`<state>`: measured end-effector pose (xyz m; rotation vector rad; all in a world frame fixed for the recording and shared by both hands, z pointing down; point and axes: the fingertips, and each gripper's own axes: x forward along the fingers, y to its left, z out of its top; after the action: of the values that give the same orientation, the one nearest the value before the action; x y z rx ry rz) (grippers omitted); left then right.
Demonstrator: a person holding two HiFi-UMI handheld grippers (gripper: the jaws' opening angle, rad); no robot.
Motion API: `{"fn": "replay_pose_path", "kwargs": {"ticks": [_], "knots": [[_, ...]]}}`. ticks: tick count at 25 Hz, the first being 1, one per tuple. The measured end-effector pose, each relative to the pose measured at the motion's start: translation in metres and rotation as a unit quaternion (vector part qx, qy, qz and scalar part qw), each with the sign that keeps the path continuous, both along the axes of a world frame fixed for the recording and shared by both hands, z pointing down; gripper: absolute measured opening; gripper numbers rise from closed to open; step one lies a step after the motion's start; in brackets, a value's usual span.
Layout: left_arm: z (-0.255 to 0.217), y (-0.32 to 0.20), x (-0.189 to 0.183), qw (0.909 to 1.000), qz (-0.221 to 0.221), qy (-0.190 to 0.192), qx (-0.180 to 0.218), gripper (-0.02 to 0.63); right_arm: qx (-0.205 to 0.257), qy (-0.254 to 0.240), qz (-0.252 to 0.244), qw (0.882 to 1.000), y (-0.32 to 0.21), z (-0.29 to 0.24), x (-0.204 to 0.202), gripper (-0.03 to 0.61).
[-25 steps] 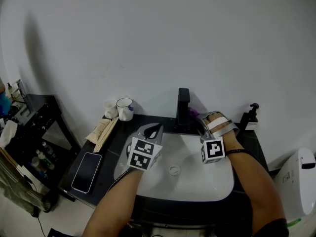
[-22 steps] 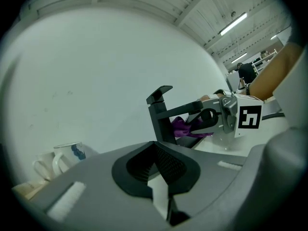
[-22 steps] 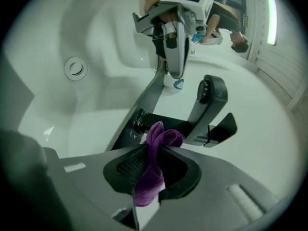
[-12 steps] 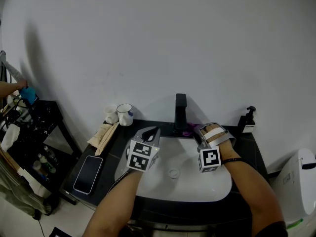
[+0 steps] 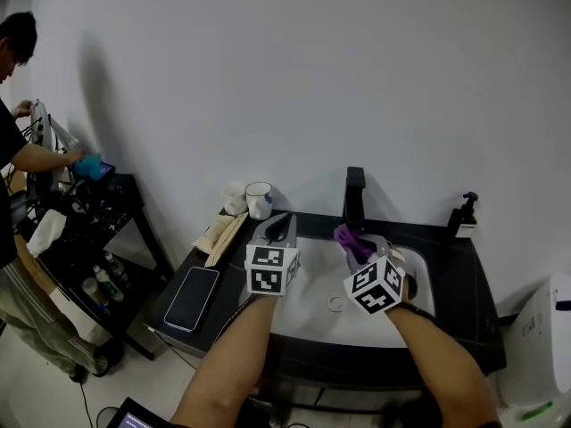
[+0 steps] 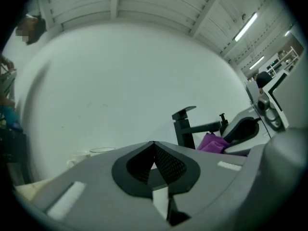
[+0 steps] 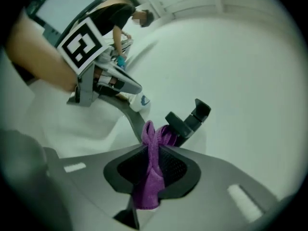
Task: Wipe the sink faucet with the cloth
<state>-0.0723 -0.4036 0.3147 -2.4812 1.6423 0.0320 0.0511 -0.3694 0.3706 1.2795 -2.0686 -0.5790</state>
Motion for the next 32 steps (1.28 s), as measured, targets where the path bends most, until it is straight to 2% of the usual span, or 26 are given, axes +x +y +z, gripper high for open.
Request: {"fn": "replay_pose_path", "kwargs": {"ticks": [3, 5, 6, 7, 8, 10, 11, 12, 13, 15, 19, 22, 26, 27, 28, 32], "knots": [[-0.017, 0.010, -0.020, 0.9989, -0.011, 0.042, 0.016, 0.017, -0.032, -0.129, 0.008, 0.991, 0.000, -0.009, -0.030, 0.066], [-0.023, 0.020, -0.031, 0.9982, -0.013, 0.053, 0.026, 0.017, -0.051, -0.220, 0.026, 0.974, -0.009, -0.009, -0.046, 0.063], [-0.028, 0.025, -0.037, 0.9976, -0.017, 0.057, 0.036, 0.017, -0.055, -0.273, 0.044, 0.959, -0.015, -0.010, -0.050, 0.063], [-0.033, 0.030, -0.043, 0.9966, -0.024, 0.062, 0.049, 0.017, -0.057, -0.336, 0.066, 0.938, -0.021, -0.011, -0.051, 0.061], [-0.038, 0.033, -0.049, 0.9952, -0.034, 0.069, 0.061, 0.017, -0.056, -0.404, 0.091, 0.909, -0.026, -0.013, -0.050, 0.061], [-0.044, 0.036, -0.062, 0.9921, -0.060, 0.074, 0.081, 0.017, -0.041, -0.526, 0.137, 0.839, -0.034, -0.017, -0.044, 0.061], [-0.046, 0.036, -0.068, 0.9907, -0.072, 0.073, 0.089, 0.017, -0.027, -0.568, 0.151, 0.808, -0.037, -0.021, -0.043, 0.061], [-0.050, 0.036, -0.073, 0.9892, -0.083, 0.072, 0.097, 0.017, -0.010, -0.599, 0.158, 0.785, -0.041, -0.026, -0.044, 0.060], [-0.055, 0.038, -0.078, 0.9874, -0.092, 0.070, 0.108, 0.017, 0.007, -0.620, 0.159, 0.768, -0.043, -0.033, -0.046, 0.060], [-0.064, 0.045, -0.085, 0.9836, -0.105, 0.066, 0.131, 0.017, 0.029, -0.645, 0.155, 0.747, -0.047, -0.041, -0.052, 0.060], [-0.076, 0.053, -0.085, 0.9793, -0.104, 0.074, 0.157, 0.017, 0.026, -0.692, 0.174, 0.701, -0.058, -0.043, -0.050, 0.058], [-0.079, 0.054, -0.089, 0.9781, -0.107, 0.079, 0.161, 0.017, 0.052, -0.712, 0.168, 0.680, -0.064, -0.061, -0.045, 0.058], [-0.079, 0.055, -0.089, 0.9772, -0.105, 0.104, 0.153, 0.017, 0.060, -0.758, 0.152, 0.632, -0.066, -0.071, -0.040, 0.058], [-0.076, 0.054, -0.086, 0.9780, -0.099, 0.112, 0.146, 0.017, 0.061, -0.765, 0.153, 0.623, -0.066, -0.070, -0.037, 0.058], [-0.074, 0.053, -0.086, 0.9785, -0.096, 0.118, 0.140, 0.017, 0.067, -0.768, 0.151, 0.619, -0.066, -0.071, -0.037, 0.058], [-0.070, 0.045, -0.104, 0.9778, -0.102, 0.135, 0.124, 0.017, 0.093, -0.767, 0.133, 0.621, -0.073, -0.089, -0.046, 0.055]]}}
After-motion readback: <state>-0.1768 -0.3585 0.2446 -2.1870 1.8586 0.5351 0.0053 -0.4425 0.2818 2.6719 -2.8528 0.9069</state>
